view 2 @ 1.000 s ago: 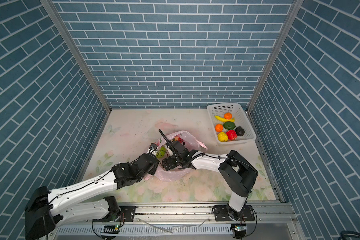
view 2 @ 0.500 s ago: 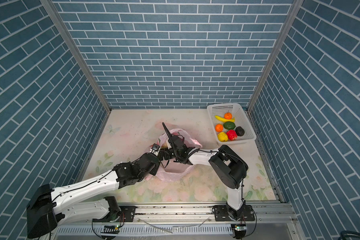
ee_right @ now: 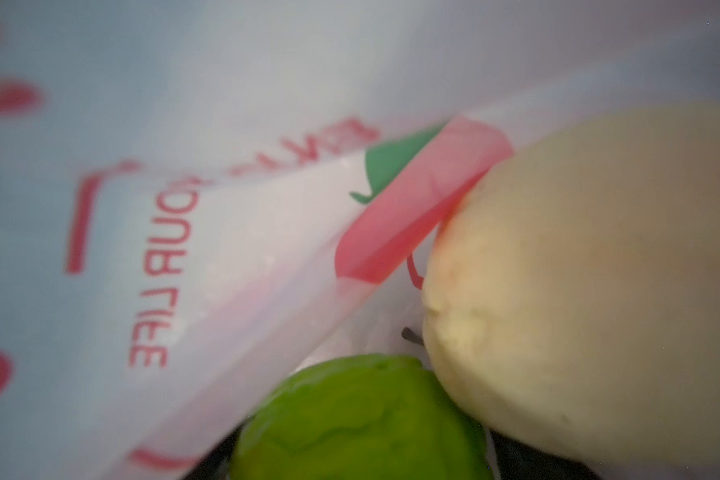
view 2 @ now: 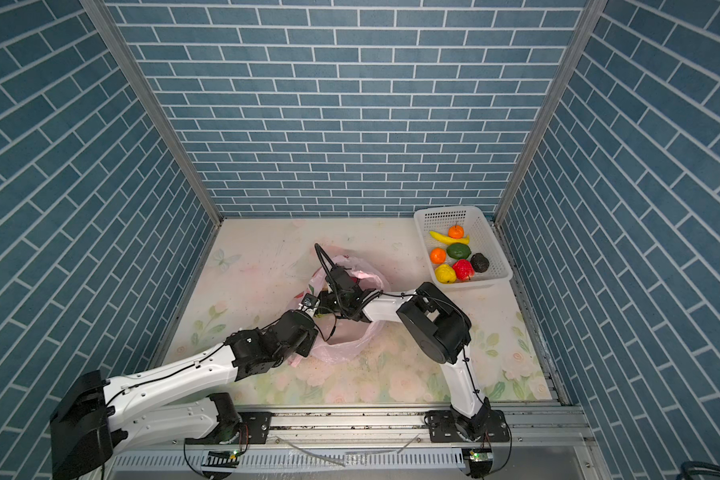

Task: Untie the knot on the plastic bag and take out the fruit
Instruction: 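Lower the right gripper into the bag and close on the light-green fruit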

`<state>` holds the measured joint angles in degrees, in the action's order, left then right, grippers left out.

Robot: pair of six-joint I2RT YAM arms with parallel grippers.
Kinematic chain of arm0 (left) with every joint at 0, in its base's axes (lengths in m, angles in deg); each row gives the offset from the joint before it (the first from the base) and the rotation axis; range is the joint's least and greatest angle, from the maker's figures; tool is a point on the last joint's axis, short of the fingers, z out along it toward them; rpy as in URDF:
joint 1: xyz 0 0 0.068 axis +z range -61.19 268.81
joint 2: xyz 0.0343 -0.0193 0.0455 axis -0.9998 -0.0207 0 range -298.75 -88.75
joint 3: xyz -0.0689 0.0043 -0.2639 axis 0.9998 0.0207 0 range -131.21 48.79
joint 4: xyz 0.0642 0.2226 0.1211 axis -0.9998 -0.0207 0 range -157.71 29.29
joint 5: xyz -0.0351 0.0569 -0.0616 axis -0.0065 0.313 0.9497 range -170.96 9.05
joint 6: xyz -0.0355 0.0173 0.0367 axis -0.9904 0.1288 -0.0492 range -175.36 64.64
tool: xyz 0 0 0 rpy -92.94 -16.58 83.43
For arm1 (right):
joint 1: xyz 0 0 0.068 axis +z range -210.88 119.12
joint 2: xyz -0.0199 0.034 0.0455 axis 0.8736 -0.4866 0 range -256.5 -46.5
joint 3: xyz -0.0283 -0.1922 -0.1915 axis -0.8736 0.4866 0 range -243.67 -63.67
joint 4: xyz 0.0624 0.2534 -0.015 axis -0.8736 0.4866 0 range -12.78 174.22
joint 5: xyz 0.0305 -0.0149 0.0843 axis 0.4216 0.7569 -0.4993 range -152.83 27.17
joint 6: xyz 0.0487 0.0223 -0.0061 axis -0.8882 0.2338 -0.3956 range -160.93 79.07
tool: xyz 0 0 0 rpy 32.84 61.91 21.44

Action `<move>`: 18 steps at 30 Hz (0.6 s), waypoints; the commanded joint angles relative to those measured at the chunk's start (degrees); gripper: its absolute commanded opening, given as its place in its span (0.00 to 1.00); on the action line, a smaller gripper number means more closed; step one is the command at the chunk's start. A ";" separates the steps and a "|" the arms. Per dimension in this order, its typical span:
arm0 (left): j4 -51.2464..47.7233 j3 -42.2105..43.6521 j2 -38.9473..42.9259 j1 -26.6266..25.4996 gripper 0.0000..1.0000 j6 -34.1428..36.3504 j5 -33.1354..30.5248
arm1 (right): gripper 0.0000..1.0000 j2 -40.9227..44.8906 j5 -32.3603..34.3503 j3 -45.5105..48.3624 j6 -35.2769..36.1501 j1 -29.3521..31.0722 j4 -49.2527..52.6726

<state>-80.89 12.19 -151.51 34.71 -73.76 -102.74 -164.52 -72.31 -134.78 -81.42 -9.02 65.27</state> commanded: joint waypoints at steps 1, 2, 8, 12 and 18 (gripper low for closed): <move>0.01 0.92 1.16 0.67 0.00 0.57 0.38 | 0.78 -0.87 1.35 -3.07 -2.49 -0.13 4.07; 0.12 0.94 1.10 0.75 0.00 0.73 0.39 | 0.77 -0.94 1.14 -3.41 -2.33 -0.15 4.94; 1.02 0.66 0.63 0.93 0.00 0.99 0.38 | 0.61 1.46 0.41 -1.87 -1.90 -0.14 5.37; 1.45 -0.04 -0.05 0.93 0.00 1.12 0.16 | 0.60 5.01 0.33 -1.14 0.06 -0.12 7.53; 2.38 -1.45 -1.44 1.19 0.00 1.10 -0.15 | 0.60 11.18 -0.80 -0.79 4.45 -0.18 17.20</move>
<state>-79.17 12.13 -152.23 35.34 -73.19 -102.50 -157.85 -72.46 -135.51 -80.21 -9.05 76.47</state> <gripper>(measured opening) 0.044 0.700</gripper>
